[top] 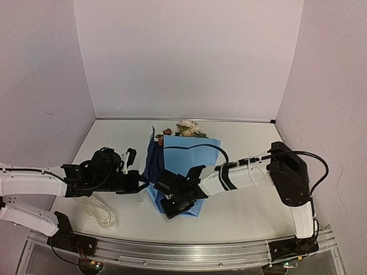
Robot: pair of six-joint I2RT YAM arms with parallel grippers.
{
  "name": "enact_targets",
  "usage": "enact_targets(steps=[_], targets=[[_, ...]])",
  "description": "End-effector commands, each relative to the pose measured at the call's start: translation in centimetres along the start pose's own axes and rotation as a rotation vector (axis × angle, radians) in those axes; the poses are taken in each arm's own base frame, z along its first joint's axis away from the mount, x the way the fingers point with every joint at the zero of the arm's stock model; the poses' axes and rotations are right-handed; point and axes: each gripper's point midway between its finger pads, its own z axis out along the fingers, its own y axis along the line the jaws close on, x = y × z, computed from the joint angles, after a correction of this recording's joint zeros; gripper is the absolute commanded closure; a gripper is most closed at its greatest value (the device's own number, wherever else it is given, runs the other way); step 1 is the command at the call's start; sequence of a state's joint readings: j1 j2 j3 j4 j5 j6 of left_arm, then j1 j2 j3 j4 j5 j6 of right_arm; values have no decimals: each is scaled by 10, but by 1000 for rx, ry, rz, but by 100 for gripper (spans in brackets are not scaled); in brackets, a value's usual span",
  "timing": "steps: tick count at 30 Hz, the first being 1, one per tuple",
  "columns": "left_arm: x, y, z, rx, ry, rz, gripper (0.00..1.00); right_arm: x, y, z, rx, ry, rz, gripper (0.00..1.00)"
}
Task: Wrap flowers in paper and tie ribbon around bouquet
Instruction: Fold the 2/3-folded wrapping paper at the center of the board.
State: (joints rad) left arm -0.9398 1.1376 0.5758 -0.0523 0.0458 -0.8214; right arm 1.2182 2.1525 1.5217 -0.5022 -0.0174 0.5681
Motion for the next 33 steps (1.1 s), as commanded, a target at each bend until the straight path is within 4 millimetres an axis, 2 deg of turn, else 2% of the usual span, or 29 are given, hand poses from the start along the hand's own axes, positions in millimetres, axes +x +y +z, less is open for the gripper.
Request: enact_targets(steps=[1,4,9,11,14,16,20,22,27,30,33], targets=[[-6,21,0,-104,-49,-32,100,10,20,-23,-164,20,-76,59],[-5,23,1,-108,-48,-20,100,6,35,-54,-270,-10,-101,58],[-8,16,1,-88,-49,15,100,2,45,-99,-368,-42,-105,58],[-8,13,2,-78,-39,33,100,3,35,-111,-336,-57,-99,59],[-8,5,4,-48,-29,57,100,8,-6,-118,-197,-74,-44,65],[-11,1,4,-33,-38,75,100,14,-37,-117,-102,-67,13,69],[-11,-11,6,10,-13,112,100,34,-99,-100,83,-54,144,75],[-13,-16,6,18,-7,130,100,44,-118,-91,150,-43,181,75],[-14,-27,9,56,5,163,100,48,-131,-70,220,-23,215,64],[-17,-35,10,77,12,180,100,45,-129,-58,215,-25,241,57],[-20,-46,12,112,13,202,100,44,-127,-47,216,-10,259,55]])
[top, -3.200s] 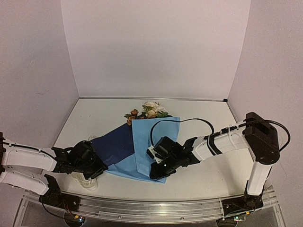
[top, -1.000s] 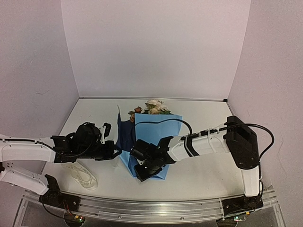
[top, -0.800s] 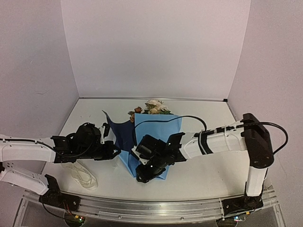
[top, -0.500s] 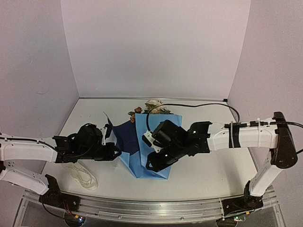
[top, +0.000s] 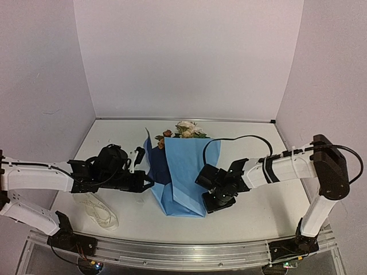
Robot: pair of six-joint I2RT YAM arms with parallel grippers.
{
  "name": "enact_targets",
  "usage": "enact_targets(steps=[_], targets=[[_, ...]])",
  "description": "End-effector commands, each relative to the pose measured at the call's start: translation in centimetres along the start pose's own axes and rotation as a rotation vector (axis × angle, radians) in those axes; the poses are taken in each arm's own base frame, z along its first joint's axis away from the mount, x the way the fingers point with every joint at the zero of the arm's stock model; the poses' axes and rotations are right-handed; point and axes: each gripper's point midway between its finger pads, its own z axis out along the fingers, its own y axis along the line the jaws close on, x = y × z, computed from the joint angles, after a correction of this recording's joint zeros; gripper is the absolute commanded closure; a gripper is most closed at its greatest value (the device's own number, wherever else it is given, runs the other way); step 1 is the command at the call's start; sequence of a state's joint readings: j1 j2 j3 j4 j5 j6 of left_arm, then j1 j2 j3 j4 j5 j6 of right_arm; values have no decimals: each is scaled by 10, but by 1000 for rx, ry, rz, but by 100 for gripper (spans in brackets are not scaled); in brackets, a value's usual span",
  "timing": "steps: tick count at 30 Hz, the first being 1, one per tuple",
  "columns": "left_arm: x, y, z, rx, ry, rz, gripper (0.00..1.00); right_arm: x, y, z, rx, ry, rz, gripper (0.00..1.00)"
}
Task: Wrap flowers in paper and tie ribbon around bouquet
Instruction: Fold the 2/3-folded wrapping paper at the center of the board, then pass from the left arm to the right
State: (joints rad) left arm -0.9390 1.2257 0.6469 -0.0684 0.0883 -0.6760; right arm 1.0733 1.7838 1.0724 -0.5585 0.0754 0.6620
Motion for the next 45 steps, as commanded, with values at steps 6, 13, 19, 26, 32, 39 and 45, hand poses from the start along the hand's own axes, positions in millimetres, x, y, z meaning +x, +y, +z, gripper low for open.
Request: enact_targets(steps=[6,13,19,26,32,39,45], targets=[[-38,-70,6,198,-23,149,100,-12,9,21,24,-29,81,52],[-25,-95,50,277,114,224,100,-9,11,27,-25,-45,120,51],[-4,-86,92,253,246,238,100,-11,15,27,-149,-117,185,51],[8,-75,122,222,318,242,100,-13,8,19,-264,-191,264,51],[14,-73,131,223,342,243,100,-31,-11,-27,-377,-281,337,48],[15,-72,137,219,351,248,100,-92,-19,-71,-507,-345,475,44],[15,-71,139,216,357,261,100,-133,-35,-78,-516,-365,598,44]])
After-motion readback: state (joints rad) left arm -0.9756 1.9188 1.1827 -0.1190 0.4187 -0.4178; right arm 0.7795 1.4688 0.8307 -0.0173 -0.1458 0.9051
